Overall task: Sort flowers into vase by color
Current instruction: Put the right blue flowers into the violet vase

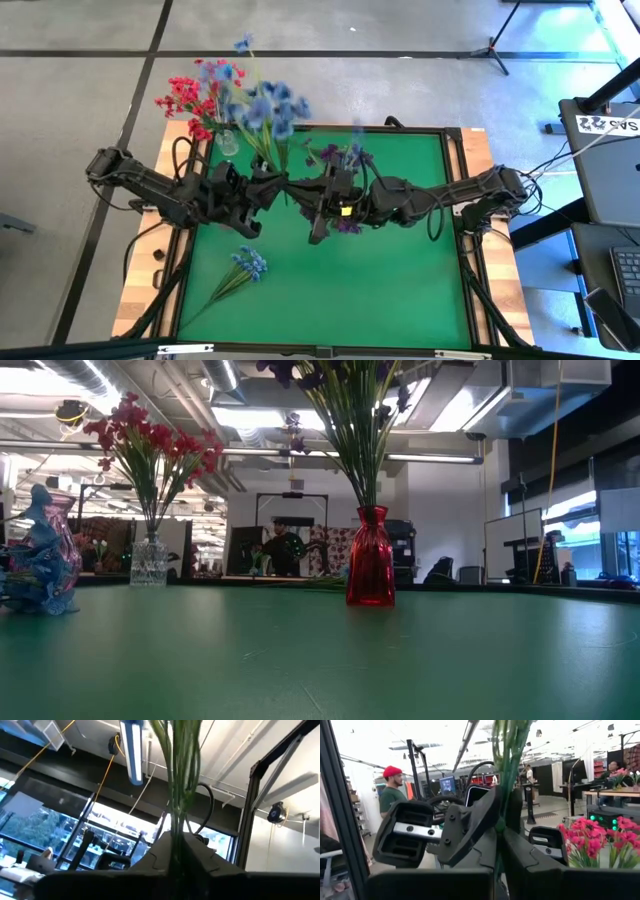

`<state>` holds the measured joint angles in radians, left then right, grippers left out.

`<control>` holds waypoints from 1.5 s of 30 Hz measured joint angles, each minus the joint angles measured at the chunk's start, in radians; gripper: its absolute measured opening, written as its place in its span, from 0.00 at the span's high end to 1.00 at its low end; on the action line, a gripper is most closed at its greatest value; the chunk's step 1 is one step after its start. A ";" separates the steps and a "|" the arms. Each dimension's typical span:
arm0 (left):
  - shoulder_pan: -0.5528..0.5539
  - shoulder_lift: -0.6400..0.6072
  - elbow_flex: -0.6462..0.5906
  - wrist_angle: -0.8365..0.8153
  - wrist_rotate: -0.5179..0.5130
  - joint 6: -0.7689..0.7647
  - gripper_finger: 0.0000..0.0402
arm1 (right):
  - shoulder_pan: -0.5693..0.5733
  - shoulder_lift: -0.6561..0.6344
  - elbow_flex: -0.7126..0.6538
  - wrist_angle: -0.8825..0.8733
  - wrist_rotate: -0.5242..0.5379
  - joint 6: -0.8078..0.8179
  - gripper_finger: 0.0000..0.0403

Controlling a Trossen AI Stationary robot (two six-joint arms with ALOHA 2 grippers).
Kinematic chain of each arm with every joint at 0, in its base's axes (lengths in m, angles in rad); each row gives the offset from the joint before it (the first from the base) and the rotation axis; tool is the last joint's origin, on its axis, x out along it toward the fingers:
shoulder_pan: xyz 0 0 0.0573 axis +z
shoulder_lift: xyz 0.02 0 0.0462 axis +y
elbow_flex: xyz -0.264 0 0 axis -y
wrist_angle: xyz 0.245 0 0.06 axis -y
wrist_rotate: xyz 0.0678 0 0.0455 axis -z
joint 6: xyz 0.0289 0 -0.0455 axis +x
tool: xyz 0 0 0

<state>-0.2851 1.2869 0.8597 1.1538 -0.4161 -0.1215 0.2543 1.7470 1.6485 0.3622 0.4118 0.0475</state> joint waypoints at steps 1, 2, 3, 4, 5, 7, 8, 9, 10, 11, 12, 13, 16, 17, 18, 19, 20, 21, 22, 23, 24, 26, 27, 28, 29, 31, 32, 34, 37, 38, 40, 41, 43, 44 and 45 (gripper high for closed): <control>0.000 0.000 0.000 -0.003 -0.001 0.001 0.96 | 0.000 -0.001 0.000 -0.009 0.001 0.001 0.95; 0.000 0.000 0.000 -0.004 -0.002 0.015 0.97 | 0.000 -0.002 0.000 -0.015 0.001 0.000 0.94; -0.002 -0.003 0.000 -0.007 -0.003 0.037 0.97 | 0.000 -0.002 0.000 -0.018 0.003 0.000 0.93; -0.008 -0.010 0.000 -0.017 -0.007 0.069 0.97 | 0.000 -0.002 0.000 -0.022 0.007 -0.001 0.91; -0.015 -0.019 0.000 -0.028 -0.012 0.109 0.97 | 0.001 -0.001 0.000 -0.024 0.010 -0.003 0.89; -0.038 -0.046 -0.001 -0.080 -0.026 0.201 0.97 | 0.001 -0.001 0.001 -0.048 0.016 -0.004 0.84; -0.057 -0.067 -0.002 -0.124 -0.046 0.246 0.97 | 0.001 -0.001 0.001 -0.063 0.015 -0.004 0.81; -0.078 -0.096 -0.002 -0.178 -0.076 0.293 0.97 | 0.002 -0.003 0.001 -0.087 0.015 -0.004 0.77; -0.103 -0.129 -0.002 -0.234 -0.108 0.339 0.97 | 0.002 -0.006 0.000 -0.118 0.015 -0.003 0.74; -0.132 -0.168 -0.002 -0.291 -0.144 0.380 0.97 | 0.003 -0.008 -0.001 -0.140 0.015 -0.002 0.70; -0.163 -0.209 -0.006 -0.330 -0.177 0.413 0.97 | 0.010 -0.014 -0.001 -0.168 0.015 -0.002 0.66; -0.194 -0.247 -0.017 -0.348 -0.203 0.431 0.97 | 0.014 -0.023 -0.001 -0.192 0.021 -0.003 0.63; -0.277 -0.365 -0.085 -0.373 -0.256 0.494 0.97 | 0.027 -0.046 0.000 -0.231 0.022 0.000 0.55; -0.300 -0.406 -0.117 -0.373 -0.277 0.507 0.97 | 0.031 -0.049 0.000 -0.237 0.023 0.002 0.53; -0.321 -0.450 -0.155 -0.373 -0.298 0.515 0.97 | 0.036 -0.050 0.000 -0.238 0.027 0.001 0.51; -0.341 -0.498 -0.197 -0.373 -0.306 0.516 0.97 | 0.042 -0.050 0.000 -0.241 0.037 0.002 0.50; -0.358 -0.540 -0.238 -0.371 -0.308 0.515 0.97 | 0.047 -0.050 0.000 -0.243 0.049 0.002 0.49; -0.374 -0.583 -0.282 -0.369 -0.308 0.509 0.97 | 0.051 -0.050 0.000 -0.243 0.062 0.002 0.48; -0.386 -0.626 -0.328 -0.369 -0.307 0.504 0.97 | 0.057 -0.050 0.000 -0.243 0.075 0.005 0.48; -0.395 -0.666 -0.373 -0.368 -0.307 0.499 0.97 | 0.062 -0.050 0.000 -0.243 0.090 0.008 0.48; -0.403 -0.703 -0.417 -0.365 -0.306 0.494 0.97 | 0.065 -0.050 0.000 -0.246 0.104 0.018 0.48; -0.413 -0.781 -0.505 -0.356 -0.305 0.494 0.97 | 0.069 -0.050 0.000 -0.272 0.128 0.055 0.48; -0.415 -0.819 -0.545 -0.350 -0.306 0.495 0.97 | 0.069 -0.050 0.000 -0.289 0.136 0.079 0.48; -0.415 -0.861 -0.584 -0.347 -0.309 0.495 0.97 | 0.068 -0.050 0.000 -0.308 0.140 0.105 0.48; -0.415 -0.898 -0.623 -0.341 -0.312 0.494 0.97 | 0.067 -0.050 0.000 -0.330 0.148 0.133 0.48; -0.415 -0.968 -0.699 -0.340 -0.317 0.494 0.97 | 0.066 -0.050 0.000 -0.372 0.165 0.178 0.48; -0.415 -1.003 -0.737 -0.345 -0.317 0.495 0.97 | 0.066 -0.050 0.000 -0.393 0.171 0.196 0.48; -0.415 -1.066 -0.805 -0.331 -0.316 0.494 0.97 | 0.066 -0.050 0.000 -0.433 0.183 0.239 0.48; -0.416 -1.150 -0.851 -0.399 -0.331 0.486 0.97 | 0.066 -0.050 0.000 -0.501 0.183 0.298 0.48; -0.418 -1.171 -0.850 -0.457 -0.333 0.476 0.97 | 0.066 -0.050 0.000 -0.522 0.184 0.319 0.48; -0.419 -1.205 -0.853 -0.527 -0.330 0.472 0.97 | 0.066 -0.050 0.000 -0.557 0.187 0.349 0.48; -0.419 -1.220 -0.852 -0.555 -0.331 0.469 0.97 | 0.066 -0.050 0.000 -0.575 0.188 0.366 0.48; -0.422 -1.245 -0.852 -0.617 -0.346 0.455 0.97 | 0.066 -0.050 0.000 -0.605 0.188 0.383 0.48; -0.427 -1.258 -0.852 -0.647 -0.362 0.444 0.97 | 0.066 -0.050 0.000 -0.614 0.190 0.394 0.48; -0.432 -1.271 -0.852 -0.677 -0.381 0.434 0.97 | 0.066 -0.050 0.000 -0.622 0.190 0.400 0.48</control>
<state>-0.7175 0.0158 0.0078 0.4771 -0.7968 0.3129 0.3206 1.6970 1.6482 -0.2593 0.6022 0.4476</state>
